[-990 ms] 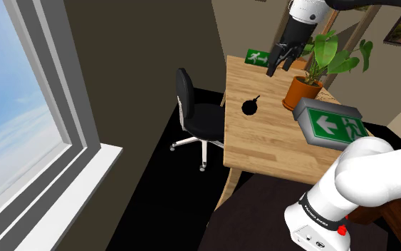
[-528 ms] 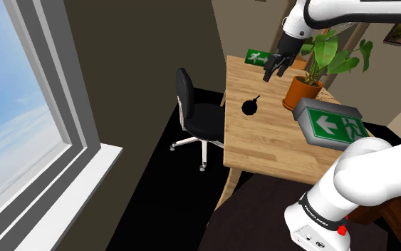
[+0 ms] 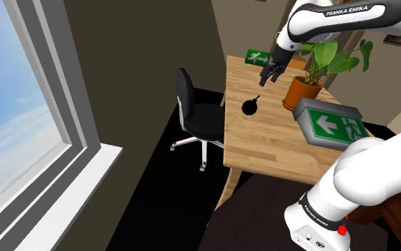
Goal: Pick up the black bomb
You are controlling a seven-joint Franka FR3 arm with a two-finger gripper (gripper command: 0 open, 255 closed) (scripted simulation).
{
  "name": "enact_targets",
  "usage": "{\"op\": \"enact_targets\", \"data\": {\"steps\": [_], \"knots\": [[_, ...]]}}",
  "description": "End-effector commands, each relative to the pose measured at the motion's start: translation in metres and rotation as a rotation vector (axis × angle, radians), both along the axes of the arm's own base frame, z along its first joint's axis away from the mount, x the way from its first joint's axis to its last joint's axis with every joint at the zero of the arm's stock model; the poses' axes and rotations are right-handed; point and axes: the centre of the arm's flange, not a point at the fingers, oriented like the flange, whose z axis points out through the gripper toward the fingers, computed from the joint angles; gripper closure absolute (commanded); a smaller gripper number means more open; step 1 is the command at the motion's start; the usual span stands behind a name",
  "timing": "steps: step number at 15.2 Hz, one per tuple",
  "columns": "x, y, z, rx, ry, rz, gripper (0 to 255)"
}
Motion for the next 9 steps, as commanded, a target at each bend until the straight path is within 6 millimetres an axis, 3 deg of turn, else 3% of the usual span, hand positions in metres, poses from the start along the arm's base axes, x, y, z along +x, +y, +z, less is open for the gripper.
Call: {"op": "enact_targets", "data": {"steps": [1,9], "knots": [[0.009,-0.023,-0.017,0.008,-0.002,0.005,0],[0.052,-0.104,-0.076,0.045,-0.006,0.021,0]]}}
